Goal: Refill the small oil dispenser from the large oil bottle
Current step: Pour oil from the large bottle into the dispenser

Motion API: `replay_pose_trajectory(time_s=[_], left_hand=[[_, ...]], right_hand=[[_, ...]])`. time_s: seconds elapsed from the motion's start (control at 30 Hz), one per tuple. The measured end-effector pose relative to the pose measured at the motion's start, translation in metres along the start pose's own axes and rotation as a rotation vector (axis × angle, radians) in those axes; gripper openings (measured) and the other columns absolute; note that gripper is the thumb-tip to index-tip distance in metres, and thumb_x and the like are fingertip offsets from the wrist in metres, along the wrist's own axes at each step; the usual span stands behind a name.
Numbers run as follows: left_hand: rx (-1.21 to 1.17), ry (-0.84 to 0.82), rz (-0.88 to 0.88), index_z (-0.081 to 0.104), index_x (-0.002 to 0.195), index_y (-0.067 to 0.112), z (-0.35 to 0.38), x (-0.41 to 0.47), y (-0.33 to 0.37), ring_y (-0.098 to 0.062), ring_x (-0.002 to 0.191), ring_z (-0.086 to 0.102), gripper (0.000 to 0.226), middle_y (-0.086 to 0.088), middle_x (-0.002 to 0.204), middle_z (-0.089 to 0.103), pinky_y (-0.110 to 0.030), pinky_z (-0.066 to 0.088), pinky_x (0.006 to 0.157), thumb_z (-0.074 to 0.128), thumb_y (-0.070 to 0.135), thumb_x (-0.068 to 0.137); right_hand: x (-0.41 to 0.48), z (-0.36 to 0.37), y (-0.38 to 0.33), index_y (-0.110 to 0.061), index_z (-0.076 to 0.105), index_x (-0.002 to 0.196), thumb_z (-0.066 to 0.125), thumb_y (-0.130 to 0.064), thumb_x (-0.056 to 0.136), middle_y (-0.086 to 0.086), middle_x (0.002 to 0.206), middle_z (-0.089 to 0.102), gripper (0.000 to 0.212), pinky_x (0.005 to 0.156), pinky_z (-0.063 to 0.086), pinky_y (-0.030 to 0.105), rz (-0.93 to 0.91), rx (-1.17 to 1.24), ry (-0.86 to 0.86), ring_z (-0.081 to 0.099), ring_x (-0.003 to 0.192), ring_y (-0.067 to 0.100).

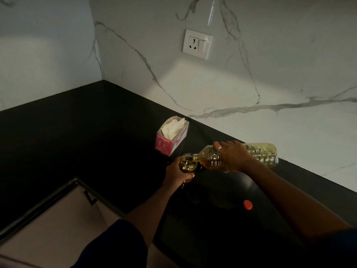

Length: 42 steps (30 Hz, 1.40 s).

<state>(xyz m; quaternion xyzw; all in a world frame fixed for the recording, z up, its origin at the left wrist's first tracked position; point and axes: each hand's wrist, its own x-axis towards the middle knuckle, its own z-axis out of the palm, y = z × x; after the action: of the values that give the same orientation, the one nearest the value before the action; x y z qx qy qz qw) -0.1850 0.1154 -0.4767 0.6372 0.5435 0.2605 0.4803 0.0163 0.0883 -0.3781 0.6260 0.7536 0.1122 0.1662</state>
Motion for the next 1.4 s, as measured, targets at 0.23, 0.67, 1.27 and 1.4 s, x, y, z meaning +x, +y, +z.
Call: replay_pose_trajectory(time_s=[0.23,0.67,1.27,1.4], left_hand=[[-0.001,0.012,-0.020,0.042,0.133,0.020,0.0022,0.0025,-0.0011,-0.020,0.125,0.046,0.078,-0.003,0.131,0.052,-0.030,0.041,0.099,0.081,0.016,0.066],[-0.013,0.022,0.004,0.043,0.133,0.019,0.0023,0.0035,-0.0035,-0.019,0.122,0.048,0.078,-0.003,0.129,0.054,-0.028,0.041,0.097,0.081,0.016,0.064],[-0.009,0.021,0.000,0.043,0.133,0.019,0.0043,0.0069,-0.0062,-0.019,0.123,0.048,0.080,-0.003,0.130,0.053,-0.031,0.042,0.099,0.082,0.017,0.064],[0.000,0.020,0.006,0.043,0.133,0.019,0.0045,0.0076,-0.0065,-0.019,0.123,0.048,0.080,-0.003,0.130,0.053,-0.030,0.042,0.098,0.082,0.018,0.064]], right_hand=[[0.0005,0.0002,0.0001,-0.017,0.026,0.137,0.082,-0.044,0.055,0.007,0.131,0.051,0.103,0.100,0.038,0.042,-0.002,0.003,0.003,0.050,0.118,0.026],[0.0009,0.0005,0.0001,-0.016,0.025,0.138,0.083,-0.044,0.055,0.007,0.133,0.050,0.104,0.100,0.037,0.042,0.001,-0.003,0.003,0.050,0.119,0.026],[0.0020,-0.0009,0.0006,-0.017,0.024,0.139,0.081,-0.045,0.058,0.006,0.134,0.048,0.103,0.101,0.037,0.042,-0.001,0.000,-0.011,0.049,0.119,0.025],[0.0019,-0.0014,0.0003,-0.017,0.024,0.139,0.081,-0.045,0.058,0.006,0.134,0.049,0.103,0.101,0.037,0.042,-0.003,-0.003,-0.006,0.049,0.119,0.025]])
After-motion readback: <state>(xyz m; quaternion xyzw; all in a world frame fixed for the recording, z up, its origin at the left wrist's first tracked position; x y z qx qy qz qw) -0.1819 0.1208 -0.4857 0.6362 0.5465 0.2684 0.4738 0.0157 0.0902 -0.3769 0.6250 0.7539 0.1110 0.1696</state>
